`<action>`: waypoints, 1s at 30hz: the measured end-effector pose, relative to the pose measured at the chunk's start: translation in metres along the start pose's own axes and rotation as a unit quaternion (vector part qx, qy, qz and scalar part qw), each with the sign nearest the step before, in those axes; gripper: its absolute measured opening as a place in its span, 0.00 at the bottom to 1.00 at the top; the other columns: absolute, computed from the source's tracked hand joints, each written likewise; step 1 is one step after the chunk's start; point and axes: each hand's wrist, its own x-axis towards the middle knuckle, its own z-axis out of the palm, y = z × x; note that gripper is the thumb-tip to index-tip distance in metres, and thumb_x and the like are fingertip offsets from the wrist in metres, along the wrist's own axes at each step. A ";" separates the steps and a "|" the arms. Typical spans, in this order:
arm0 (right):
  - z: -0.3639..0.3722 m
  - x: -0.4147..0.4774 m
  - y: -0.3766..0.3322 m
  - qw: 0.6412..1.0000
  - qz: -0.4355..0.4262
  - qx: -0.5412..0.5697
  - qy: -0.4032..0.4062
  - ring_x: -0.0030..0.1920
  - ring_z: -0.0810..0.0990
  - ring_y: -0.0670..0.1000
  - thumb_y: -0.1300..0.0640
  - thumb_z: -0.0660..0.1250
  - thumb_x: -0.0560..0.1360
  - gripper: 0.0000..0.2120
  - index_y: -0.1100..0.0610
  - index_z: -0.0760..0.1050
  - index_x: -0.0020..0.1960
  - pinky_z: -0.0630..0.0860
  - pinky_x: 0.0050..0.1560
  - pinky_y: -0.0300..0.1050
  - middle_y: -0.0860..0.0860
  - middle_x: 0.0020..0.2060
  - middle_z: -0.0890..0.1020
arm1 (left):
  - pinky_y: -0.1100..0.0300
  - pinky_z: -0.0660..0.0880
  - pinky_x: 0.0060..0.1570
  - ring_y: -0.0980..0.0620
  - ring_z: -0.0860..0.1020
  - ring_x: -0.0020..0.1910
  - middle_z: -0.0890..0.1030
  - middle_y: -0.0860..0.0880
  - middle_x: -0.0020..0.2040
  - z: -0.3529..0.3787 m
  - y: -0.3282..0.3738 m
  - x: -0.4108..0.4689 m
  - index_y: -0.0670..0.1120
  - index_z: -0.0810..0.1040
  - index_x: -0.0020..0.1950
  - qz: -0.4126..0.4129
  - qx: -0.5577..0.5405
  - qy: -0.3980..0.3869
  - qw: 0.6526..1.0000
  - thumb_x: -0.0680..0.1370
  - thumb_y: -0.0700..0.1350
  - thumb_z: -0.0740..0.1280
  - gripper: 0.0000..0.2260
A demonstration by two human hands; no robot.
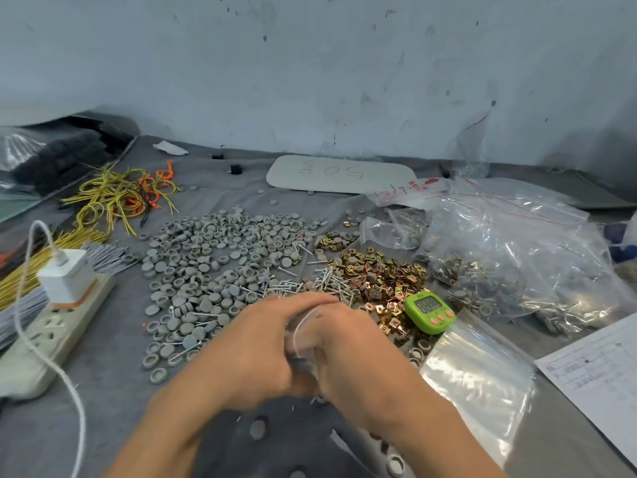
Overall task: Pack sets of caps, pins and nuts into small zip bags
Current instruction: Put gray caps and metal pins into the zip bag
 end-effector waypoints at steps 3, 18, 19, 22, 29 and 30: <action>0.003 0.000 -0.007 0.994 -0.016 0.074 0.083 0.37 0.73 0.52 0.74 0.65 0.63 0.14 0.55 0.76 0.31 0.70 0.39 0.48 0.55 0.35 0.80 | 0.58 0.79 0.52 0.63 0.82 0.52 0.83 0.64 0.53 0.001 -0.006 0.000 0.62 0.79 0.59 0.014 0.009 0.022 1.000 0.62 0.44 0.80 0.29; -0.003 0.028 0.058 0.959 0.248 -0.047 0.128 0.52 0.82 0.50 0.55 0.74 0.74 0.08 0.44 0.87 0.50 0.77 0.65 0.52 0.42 0.45 0.86 | 0.75 0.71 0.44 0.65 0.80 0.50 0.81 0.64 0.52 -0.017 -0.036 -0.006 0.63 0.74 0.64 -0.098 -0.167 0.294 0.936 0.56 0.48 0.78 0.37; 0.001 0.031 0.056 0.962 0.249 -0.060 0.099 0.52 0.82 0.52 0.55 0.73 0.75 0.09 0.43 0.86 0.52 0.78 0.63 0.52 0.44 0.47 0.86 | 0.70 0.74 0.47 0.62 0.81 0.50 0.81 0.62 0.52 -0.016 -0.036 -0.005 0.62 0.74 0.63 -0.105 -0.162 0.304 0.933 0.56 0.47 0.77 0.36; 0.008 0.038 0.052 0.963 0.256 -0.060 0.065 0.49 0.82 0.52 0.52 0.71 0.78 0.06 0.45 0.83 0.53 0.80 0.58 0.49 0.45 0.47 0.85 | 0.55 0.75 0.52 0.58 0.80 0.51 0.81 0.61 0.52 -0.012 -0.032 -0.004 0.63 0.73 0.58 -0.114 -0.117 0.325 0.931 0.57 0.49 0.77 0.32; 0.014 0.037 0.044 0.962 0.243 -0.112 0.058 0.47 0.78 0.53 0.62 0.68 0.75 0.09 0.48 0.80 0.44 0.73 0.59 0.51 0.46 0.43 0.82 | 0.59 0.68 0.47 0.56 0.76 0.51 0.78 0.61 0.54 -0.005 -0.020 0.001 0.63 0.69 0.58 -0.135 0.008 0.298 0.945 0.64 0.45 0.80 0.31; 0.014 0.036 0.043 0.961 0.241 -0.128 0.055 0.46 0.77 0.53 0.63 0.67 0.75 0.09 0.49 0.80 0.44 0.70 0.59 0.52 0.46 0.42 0.82 | 0.60 0.68 0.46 0.55 0.76 0.50 0.78 0.61 0.53 -0.004 -0.019 0.002 0.63 0.69 0.58 -0.136 0.018 0.291 0.947 0.65 0.45 0.80 0.30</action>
